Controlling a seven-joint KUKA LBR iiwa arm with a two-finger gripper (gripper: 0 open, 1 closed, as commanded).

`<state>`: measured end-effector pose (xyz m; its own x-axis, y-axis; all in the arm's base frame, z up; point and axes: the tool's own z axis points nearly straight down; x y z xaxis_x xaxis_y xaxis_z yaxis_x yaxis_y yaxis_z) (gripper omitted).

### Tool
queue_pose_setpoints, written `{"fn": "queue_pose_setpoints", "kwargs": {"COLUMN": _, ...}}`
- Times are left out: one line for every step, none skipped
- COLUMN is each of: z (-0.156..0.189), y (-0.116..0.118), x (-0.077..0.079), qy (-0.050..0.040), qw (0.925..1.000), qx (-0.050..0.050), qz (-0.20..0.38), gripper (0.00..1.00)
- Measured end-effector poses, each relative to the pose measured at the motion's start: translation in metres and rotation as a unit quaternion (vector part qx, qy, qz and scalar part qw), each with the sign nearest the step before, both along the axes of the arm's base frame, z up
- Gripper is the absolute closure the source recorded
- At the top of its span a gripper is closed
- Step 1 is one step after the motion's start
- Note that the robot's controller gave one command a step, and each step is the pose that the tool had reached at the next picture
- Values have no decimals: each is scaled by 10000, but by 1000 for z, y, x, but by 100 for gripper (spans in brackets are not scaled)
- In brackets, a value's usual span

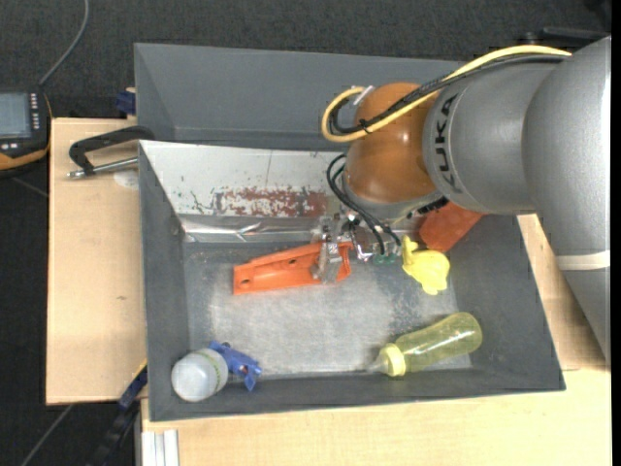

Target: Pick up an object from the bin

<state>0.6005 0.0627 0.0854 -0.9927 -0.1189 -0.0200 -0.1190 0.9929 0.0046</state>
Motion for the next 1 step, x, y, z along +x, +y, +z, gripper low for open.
{"fn": "queue_pose_setpoints", "kwargs": {"z": 17, "y": 7, "x": -5, "qy": 11, "qw": 10000, "qx": 3, "qz": 22, "gripper": 100}}
